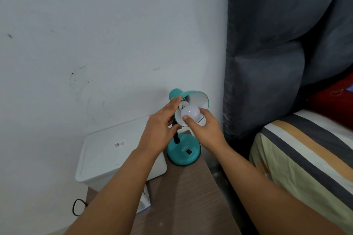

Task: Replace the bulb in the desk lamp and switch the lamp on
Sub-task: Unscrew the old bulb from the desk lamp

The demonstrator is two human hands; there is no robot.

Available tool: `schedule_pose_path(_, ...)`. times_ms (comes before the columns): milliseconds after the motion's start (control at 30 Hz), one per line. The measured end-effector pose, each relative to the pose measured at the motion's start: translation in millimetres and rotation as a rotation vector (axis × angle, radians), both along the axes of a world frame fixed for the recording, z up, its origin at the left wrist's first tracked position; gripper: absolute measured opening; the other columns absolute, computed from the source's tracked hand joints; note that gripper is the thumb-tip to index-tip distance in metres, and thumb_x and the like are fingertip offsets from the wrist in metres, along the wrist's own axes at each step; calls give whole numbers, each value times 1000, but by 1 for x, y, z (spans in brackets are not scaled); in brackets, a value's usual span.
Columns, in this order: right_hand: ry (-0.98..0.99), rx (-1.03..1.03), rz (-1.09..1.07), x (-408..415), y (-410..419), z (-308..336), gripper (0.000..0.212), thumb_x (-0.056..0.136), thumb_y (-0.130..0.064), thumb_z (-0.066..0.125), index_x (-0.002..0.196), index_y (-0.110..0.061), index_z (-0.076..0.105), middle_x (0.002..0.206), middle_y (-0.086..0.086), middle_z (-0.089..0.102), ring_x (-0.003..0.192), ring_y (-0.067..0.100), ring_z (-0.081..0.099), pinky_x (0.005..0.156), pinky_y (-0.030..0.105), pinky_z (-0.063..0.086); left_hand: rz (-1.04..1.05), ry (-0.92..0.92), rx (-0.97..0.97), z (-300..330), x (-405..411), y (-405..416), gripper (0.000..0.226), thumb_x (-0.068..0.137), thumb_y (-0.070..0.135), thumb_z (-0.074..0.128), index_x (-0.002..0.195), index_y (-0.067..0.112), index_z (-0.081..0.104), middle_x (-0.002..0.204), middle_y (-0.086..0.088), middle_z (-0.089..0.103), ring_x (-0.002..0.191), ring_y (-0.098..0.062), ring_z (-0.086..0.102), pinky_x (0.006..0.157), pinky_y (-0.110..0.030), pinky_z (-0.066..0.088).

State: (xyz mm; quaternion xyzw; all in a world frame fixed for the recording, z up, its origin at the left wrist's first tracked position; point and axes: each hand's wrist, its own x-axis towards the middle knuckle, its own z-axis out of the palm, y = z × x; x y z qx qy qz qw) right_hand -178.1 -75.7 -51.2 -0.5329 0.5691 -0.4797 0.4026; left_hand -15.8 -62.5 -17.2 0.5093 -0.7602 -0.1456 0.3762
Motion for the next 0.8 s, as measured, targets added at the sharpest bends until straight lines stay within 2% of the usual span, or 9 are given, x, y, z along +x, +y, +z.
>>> schedule_pose_path(100, -35, -7, 18, 0, 1, 1, 62, 77, -58, 73, 128, -27, 58, 122, -5, 63, 113, 16, 59, 93, 35, 51, 3, 5, 3, 0, 0, 0, 93, 84, -1, 78, 152, 44, 32, 153, 2, 49, 126, -12, 60, 104, -30, 51)
schedule_pose_path(233, 40, -175, -10, -3, 1, 3, 59, 76, -18, 78, 128, -30, 53, 129, -8, 57, 121, 14, 52, 101, 39, 47, 11, -5, -1, 0, 2, 1, 95, 83, 0, 79, 152, 43, 31, 151, 0, 51, 127, -15, 60, 105, -28, 50)
schedule_pose_path(267, 45, -190, -2, -4, 1, 3, 61, 75, -14, 78, 128, -32, 52, 131, -8, 56, 127, 16, 49, 103, 42, 46, 10, -8, -1, 0, 1, 0, 95, 83, 0, 79, 152, 43, 31, 151, 0, 51, 128, -16, 59, 105, -28, 50)
schedule_pose_path(333, 25, -159, 17, -4, 1, 2, 62, 75, -18, 80, 128, -33, 51, 136, -6, 54, 136, 20, 41, 107, 46, 42, 5, -3, 2, 0, 1, 0, 95, 83, -1, 79, 152, 43, 31, 152, 1, 50, 128, -16, 59, 105, -31, 50)
schedule_pose_path(433, 33, -144, 5, -6, 0, -2, 66, 75, -31, 83, 133, -33, 51, 144, 2, 49, 140, 22, 37, 109, 49, 39, 4, 2, 8, 0, 1, 1, 96, 83, -2, 78, 152, 44, 30, 153, 2, 49, 128, -16, 59, 105, -35, 51)
schedule_pose_path(600, 53, -176, -5, -11, 8, -5, 69, 76, -43, 80, 138, -33, 50, 152, 0, 43, 142, 16, 35, 115, 43, 35, 34, -43, 23, 2, 1, 6, 97, 85, 4, 78, 154, 46, 24, 157, 5, 44, 130, -16, 57, 107, -38, 50)
schedule_pose_path(700, 82, -204, 1, -17, 17, -7, 71, 77, -46, 78, 140, -36, 48, 156, -3, 37, 145, 11, 29, 112, 28, 27, 52, -124, 15, 7, 1, 11, 95, 88, 17, 76, 157, 45, 17, 162, 8, 33, 143, -15, 42, 111, -40, 45)
schedule_pose_path(733, 87, -213, 0, -21, 21, -7, 71, 77, -47, 78, 140, -36, 48, 156, -4, 37, 145, 11, 29, 112, 29, 27, 57, -138, 14, 8, 1, 15, 93, 89, 22, 75, 158, 43, 15, 163, 10, 29, 146, -13, 36, 114, -41, 42)
schedule_pose_path(800, 89, -233, -5, -28, 32, -8, 70, 77, -47, 78, 140, -35, 49, 154, -6, 40, 143, 11, 32, 115, 39, 33, 66, -125, 24, 9, 3, 23, 90, 91, 29, 73, 158, 42, 14, 164, 14, 25, 149, -8, 28, 116, -42, 39)
